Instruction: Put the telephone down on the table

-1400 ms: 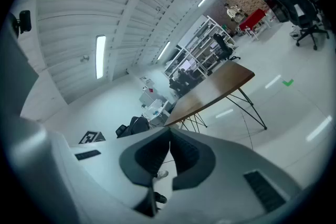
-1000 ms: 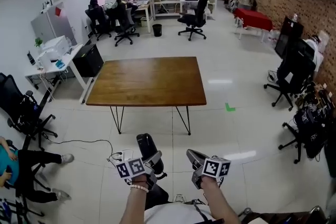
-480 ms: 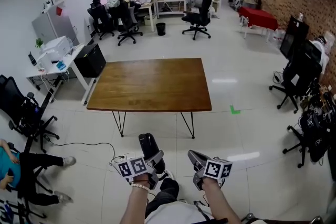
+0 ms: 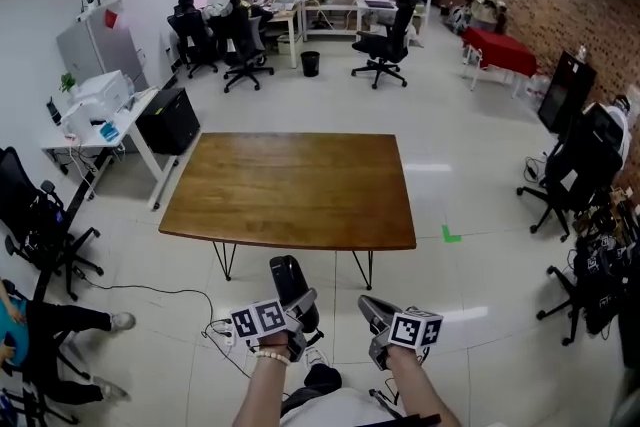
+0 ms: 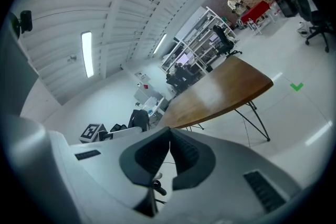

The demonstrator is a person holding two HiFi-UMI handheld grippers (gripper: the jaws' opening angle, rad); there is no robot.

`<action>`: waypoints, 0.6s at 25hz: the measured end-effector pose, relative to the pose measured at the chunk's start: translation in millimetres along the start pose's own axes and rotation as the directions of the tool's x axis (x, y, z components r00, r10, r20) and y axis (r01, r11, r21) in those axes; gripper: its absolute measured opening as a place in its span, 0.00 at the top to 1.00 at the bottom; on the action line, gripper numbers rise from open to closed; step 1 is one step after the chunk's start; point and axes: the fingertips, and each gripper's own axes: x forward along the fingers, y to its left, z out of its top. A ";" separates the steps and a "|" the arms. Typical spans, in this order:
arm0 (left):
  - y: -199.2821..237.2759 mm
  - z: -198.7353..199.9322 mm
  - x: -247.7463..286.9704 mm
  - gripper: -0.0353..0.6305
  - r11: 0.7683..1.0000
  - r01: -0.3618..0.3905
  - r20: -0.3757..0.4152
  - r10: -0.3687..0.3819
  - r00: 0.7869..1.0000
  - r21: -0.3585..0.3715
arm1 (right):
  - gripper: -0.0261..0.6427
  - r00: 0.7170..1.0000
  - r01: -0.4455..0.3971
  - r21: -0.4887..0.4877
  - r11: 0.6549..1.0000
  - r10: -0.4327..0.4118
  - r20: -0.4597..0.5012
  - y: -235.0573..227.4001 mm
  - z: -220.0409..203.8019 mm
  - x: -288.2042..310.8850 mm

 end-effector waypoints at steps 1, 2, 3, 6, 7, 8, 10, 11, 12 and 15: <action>1.8 8.4 4.3 0.53 1.000 0.002 0.002 -0.002 1.000 -0.002 | 0.95 1.000 -0.002 -0.002 1.000 0.002 -0.002 -0.4 5.7 8.4; 3.7 16.4 8.2 0.53 1.000 0.003 0.001 -0.003 1.000 -0.001 | 0.95 1.000 -0.003 -0.002 1.000 0.003 -0.002 -0.9 11.1 16.9; 6.1 23.9 11.8 0.53 1.000 0.002 0.000 -0.002 1.000 0.001 | 0.95 1.000 -0.004 -0.002 1.000 0.004 -0.004 -1.4 15.8 24.9; 15.7 44.2 21.9 0.53 1.000 -0.007 0.001 0.007 1.000 0.002 | 0.95 1.000 -0.008 -0.002 1.000 0.008 -0.013 -2.9 25.9 45.2; 18.4 51.1 25.9 0.53 1.000 -0.008 0.002 0.008 1.000 0.002 | 0.95 1.000 -0.010 0.000 1.000 0.010 -0.014 -3.8 30.0 51.1; 21.0 58.0 29.9 0.53 1.000 -0.008 0.003 0.008 1.000 0.003 | 0.95 1.000 -0.010 0.002 1.000 0.010 -0.014 -4.9 34.6 57.1; 26.7 71.2 37.4 0.53 1.000 -0.008 0.002 0.008 1.000 0.004 | 0.95 1.000 -0.006 0.004 1.000 0.006 -0.009 -8.3 44.3 69.5; 29.6 77.3 41.0 0.53 1.000 -0.006 -0.001 0.006 1.000 0.005 | 0.95 1.000 -0.002 0.005 1.000 0.002 -0.003 -10.4 49.7 75.7; 32.1 83.2 44.7 0.53 1.000 -0.005 -0.006 0.005 1.000 0.007 | 0.95 1.000 0.004 0.005 1.000 -0.004 0.007 -12.3 55.7 81.4; 38.1 99.5 54.5 0.53 1.000 -0.001 -0.029 0.002 1.000 0.026 | 0.95 0.998 0.024 0.004 1.000 -0.024 0.051 -14.0 71.5 92.9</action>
